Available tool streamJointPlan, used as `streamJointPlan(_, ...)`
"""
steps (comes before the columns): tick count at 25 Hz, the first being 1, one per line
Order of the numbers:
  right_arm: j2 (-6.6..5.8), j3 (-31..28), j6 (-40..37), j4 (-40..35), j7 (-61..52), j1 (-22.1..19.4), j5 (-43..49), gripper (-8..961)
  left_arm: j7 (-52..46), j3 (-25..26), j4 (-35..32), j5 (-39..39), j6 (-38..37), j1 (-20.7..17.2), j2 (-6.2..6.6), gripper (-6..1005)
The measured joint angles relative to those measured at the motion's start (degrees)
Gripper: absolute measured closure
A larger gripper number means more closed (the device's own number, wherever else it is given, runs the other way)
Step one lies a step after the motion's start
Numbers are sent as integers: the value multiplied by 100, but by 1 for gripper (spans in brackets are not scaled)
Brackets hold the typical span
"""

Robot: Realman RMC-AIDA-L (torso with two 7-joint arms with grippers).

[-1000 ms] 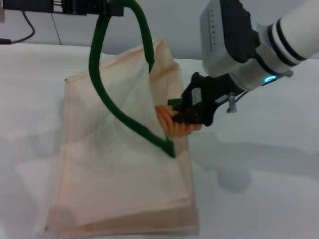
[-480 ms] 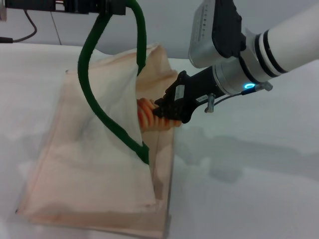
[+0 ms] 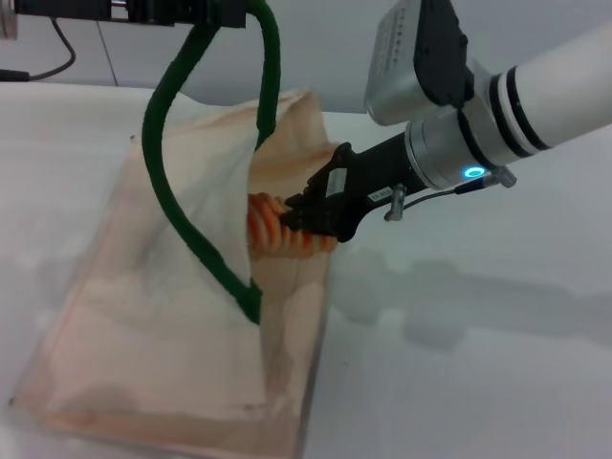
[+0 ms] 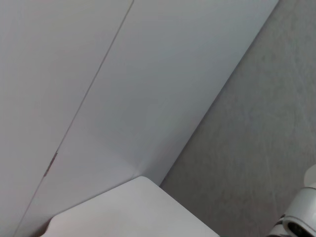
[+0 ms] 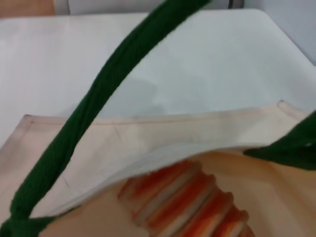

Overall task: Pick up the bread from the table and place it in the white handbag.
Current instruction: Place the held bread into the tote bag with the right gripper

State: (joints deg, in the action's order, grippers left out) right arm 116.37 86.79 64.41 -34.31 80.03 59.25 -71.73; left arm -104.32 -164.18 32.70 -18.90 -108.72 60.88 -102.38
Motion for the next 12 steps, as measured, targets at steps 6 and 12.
streamJointPlan(6, -9, 4, -10, 48, 68, -4, -57, 830, 7, 0, -1, 0, 7, -14, -1, 860)
streamJointPlan(12, -22, -50, -120, 74, 66, -5, -62, 538, 8, 7, -1, 0, 31, -14, -1, 860)
